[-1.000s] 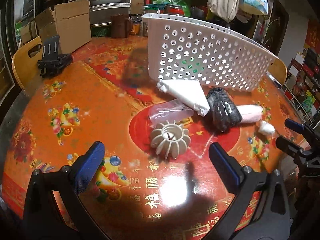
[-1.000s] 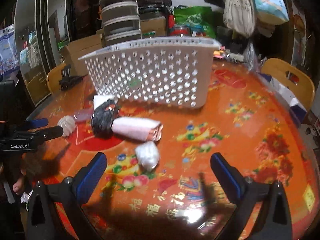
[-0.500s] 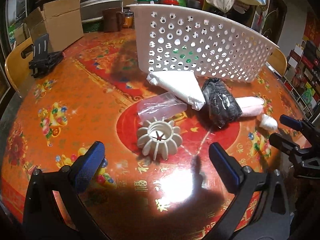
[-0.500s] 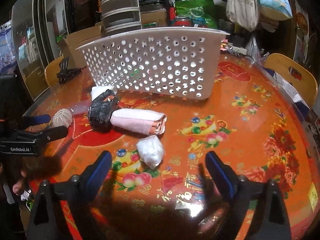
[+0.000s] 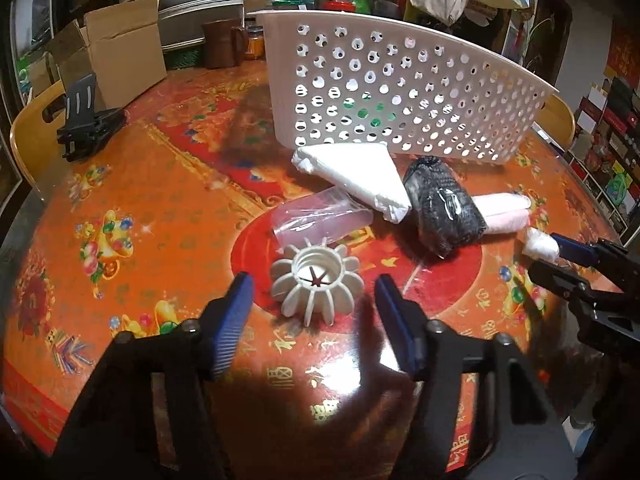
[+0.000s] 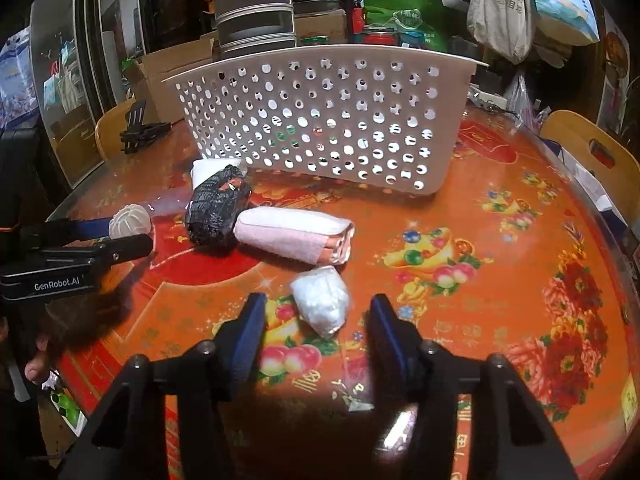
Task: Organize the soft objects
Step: 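Move left tool to the white ridged plastic piece while right tool approaches the white bag bundle, then close left tool on the ridged piece while right tool grasps the white bag bundle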
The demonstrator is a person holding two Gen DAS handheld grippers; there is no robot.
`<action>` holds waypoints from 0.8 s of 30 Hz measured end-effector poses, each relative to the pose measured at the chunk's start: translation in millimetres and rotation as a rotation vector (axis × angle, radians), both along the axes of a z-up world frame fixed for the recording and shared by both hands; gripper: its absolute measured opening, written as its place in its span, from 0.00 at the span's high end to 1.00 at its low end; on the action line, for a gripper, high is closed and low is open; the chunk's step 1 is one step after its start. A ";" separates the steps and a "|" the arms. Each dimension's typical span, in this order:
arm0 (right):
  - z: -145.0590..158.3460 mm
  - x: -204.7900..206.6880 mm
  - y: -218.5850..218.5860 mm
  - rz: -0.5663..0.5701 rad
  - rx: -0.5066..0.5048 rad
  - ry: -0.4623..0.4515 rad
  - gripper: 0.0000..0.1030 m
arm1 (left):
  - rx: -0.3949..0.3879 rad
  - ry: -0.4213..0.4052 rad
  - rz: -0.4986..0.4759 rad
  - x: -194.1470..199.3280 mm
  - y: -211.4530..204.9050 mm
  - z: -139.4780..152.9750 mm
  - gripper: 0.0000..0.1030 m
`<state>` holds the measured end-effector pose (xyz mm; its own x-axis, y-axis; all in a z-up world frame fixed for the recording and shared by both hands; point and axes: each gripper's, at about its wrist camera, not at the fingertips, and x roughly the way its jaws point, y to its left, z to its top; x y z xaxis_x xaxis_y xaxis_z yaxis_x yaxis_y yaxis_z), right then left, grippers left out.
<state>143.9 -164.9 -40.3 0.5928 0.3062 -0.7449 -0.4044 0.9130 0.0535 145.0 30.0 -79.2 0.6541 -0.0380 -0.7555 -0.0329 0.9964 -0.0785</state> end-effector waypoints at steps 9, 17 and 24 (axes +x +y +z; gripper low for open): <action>0.2 0.1 0.9 -0.006 -0.018 -0.009 0.61 | 0.010 -0.039 -0.008 -10.6 -0.7 3.0 0.59; 0.6 -0.6 -0.4 -0.008 -0.012 -0.018 0.73 | 0.006 -0.068 -0.007 -18.4 1.6 10.4 0.59; 15.0 -9.4 -2.8 -0.007 0.014 -0.064 0.73 | 0.003 -0.101 -0.004 -26.1 4.1 24.3 0.59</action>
